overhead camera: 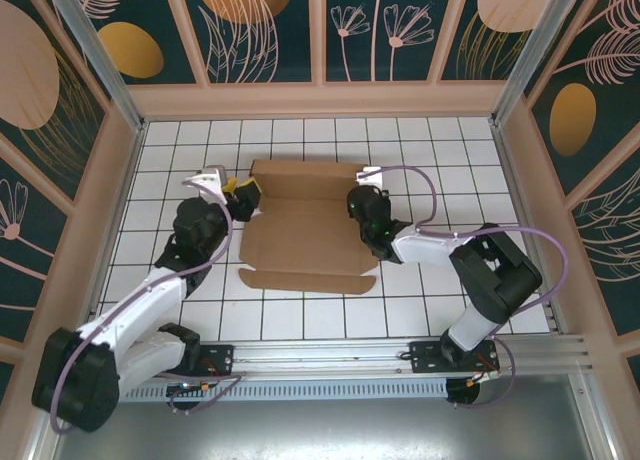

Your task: Fold the paper box

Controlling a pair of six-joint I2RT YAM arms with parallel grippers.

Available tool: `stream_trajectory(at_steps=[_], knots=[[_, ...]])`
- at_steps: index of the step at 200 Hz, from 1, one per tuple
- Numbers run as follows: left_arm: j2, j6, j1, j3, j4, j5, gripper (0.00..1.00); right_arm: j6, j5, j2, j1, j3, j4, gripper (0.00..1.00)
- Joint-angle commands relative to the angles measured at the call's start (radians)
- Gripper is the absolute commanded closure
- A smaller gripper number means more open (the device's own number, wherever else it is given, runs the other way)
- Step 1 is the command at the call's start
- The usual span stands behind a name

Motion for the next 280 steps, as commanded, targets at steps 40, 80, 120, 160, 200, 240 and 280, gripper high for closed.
stream_trajectory(at_steps=[40,80,120,160,200,240,280], knots=[[0.228,-0.079,0.027,0.234,-0.188,-0.018,0.32,-0.067,0.007,0.046,0.004,-0.089,0.266,1.0],[0.336,-0.118,0.04,0.242,-0.149,-0.013,0.33,-0.07,0.004,0.073,0.004,-0.088,0.273,1.0],[0.379,-0.173,0.086,0.191,-0.104,-0.031,0.37,-0.067,-0.006,0.084,0.004,-0.1,0.281,1.0],[0.429,-0.242,0.09,0.113,-0.021,0.012,0.44,-0.041,-0.038,0.11,0.004,-0.117,0.285,1.0],[0.461,-0.269,0.09,0.091,-0.008,0.02,0.5,-0.048,-0.059,0.106,0.003,-0.13,0.293,0.98],[0.423,-0.257,0.089,0.11,-0.068,-0.016,0.51,-0.081,-0.101,0.008,-0.001,-0.135,0.259,0.46],[0.427,-0.249,0.088,0.133,-0.11,-0.013,0.51,-0.116,-0.266,-0.173,-0.026,-0.181,0.239,0.16]])
